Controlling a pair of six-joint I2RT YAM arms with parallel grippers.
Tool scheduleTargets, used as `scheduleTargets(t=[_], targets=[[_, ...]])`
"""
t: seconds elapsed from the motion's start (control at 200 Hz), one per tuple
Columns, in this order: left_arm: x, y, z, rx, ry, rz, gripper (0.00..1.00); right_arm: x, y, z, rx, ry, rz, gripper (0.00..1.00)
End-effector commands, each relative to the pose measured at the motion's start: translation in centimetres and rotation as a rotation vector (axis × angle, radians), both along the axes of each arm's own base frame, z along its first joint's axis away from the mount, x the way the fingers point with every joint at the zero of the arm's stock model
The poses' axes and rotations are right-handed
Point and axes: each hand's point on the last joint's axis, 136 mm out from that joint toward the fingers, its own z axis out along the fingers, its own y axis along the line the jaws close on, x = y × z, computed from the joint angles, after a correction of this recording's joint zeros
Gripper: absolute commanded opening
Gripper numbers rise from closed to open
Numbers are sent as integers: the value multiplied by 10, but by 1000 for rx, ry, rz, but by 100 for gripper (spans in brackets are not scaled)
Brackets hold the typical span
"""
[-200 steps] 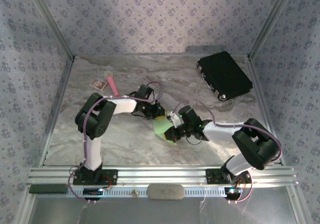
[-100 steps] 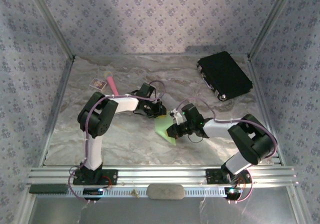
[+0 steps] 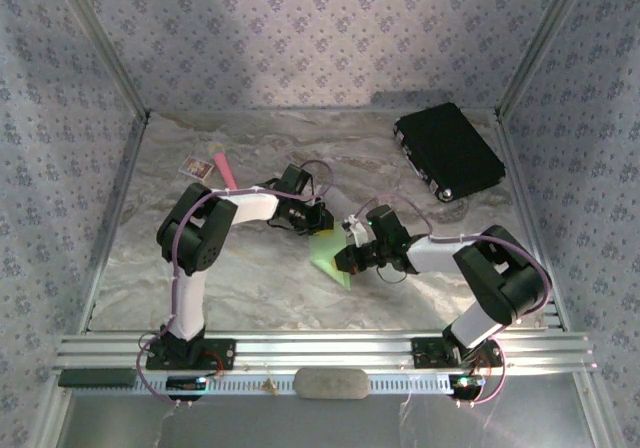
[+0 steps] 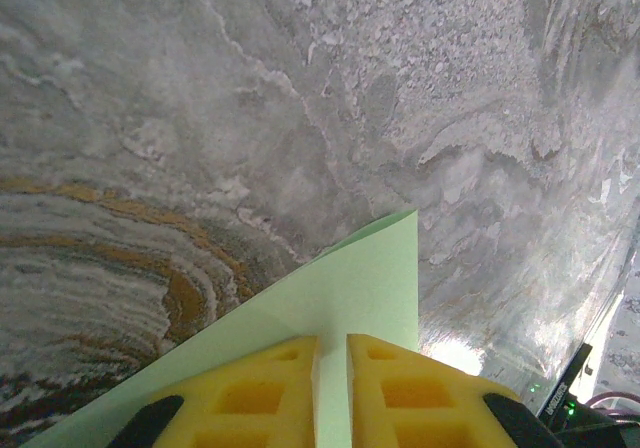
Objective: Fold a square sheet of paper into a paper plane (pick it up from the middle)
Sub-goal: Third fold the triangle at the center of the table.
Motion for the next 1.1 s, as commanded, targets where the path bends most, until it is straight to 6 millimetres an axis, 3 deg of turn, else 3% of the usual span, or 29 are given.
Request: scheduleTargets(t=[0.0,1.099], targets=[[-7,7,-22,67,28,-11,15,2,1,3,20,11,-3,1],[-10,12,-25,86,25,-13,14,7,-1,2,21,18,-16,1]])
